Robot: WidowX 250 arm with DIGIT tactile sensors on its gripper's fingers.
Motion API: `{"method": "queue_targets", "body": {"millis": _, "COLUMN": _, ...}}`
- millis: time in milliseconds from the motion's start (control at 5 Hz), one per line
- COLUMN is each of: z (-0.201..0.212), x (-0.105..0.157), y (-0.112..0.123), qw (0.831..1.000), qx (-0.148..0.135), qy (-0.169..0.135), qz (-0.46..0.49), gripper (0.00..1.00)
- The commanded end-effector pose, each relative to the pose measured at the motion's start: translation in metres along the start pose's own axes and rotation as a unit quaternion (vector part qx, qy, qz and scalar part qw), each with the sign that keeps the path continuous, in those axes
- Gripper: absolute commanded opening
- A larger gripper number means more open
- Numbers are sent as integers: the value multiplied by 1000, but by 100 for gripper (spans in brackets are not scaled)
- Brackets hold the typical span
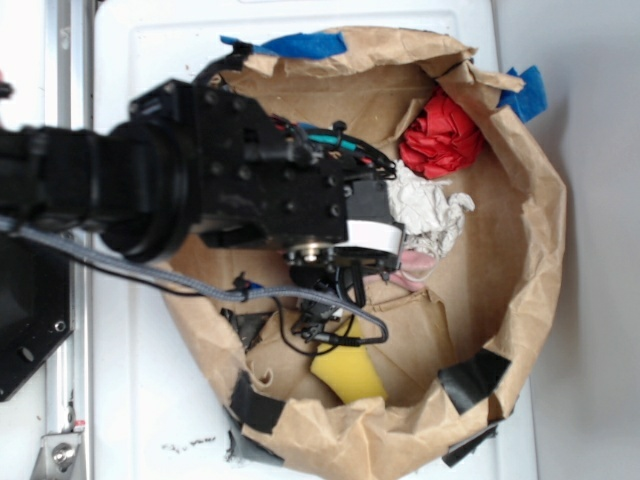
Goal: Grab the pink bunny.
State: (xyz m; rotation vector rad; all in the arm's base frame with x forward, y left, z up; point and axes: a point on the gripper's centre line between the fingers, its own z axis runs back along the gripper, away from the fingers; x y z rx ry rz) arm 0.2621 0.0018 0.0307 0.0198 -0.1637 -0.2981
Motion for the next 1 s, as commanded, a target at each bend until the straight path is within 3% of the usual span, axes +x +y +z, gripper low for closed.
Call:
{"method": "queue_targets", "body": {"millis": 0, "z": 93, "x": 9, "y": 7, "qw": 996, "qx": -24, "qy": -52, "qz": 72, "gripper": 0}}
{"method": "queue_targets", "body": {"millis": 200, "z": 130, "x": 13, "y": 15, "qw": 989, "qx": 2, "qy": -56, "qz": 139, "gripper": 0}}
{"method": "queue_targets", "body": {"millis": 400, "z": 141, "x": 19, "y": 19, "qw": 971, "qx": 4, "qy": -35, "qz": 235, "gripper": 0}}
{"method": "queue_targets", "body": {"millis": 800, "z": 142, "x": 19, "y": 14, "qw": 964, "qx": 7, "qy": -17, "qz": 266, "gripper": 0}}
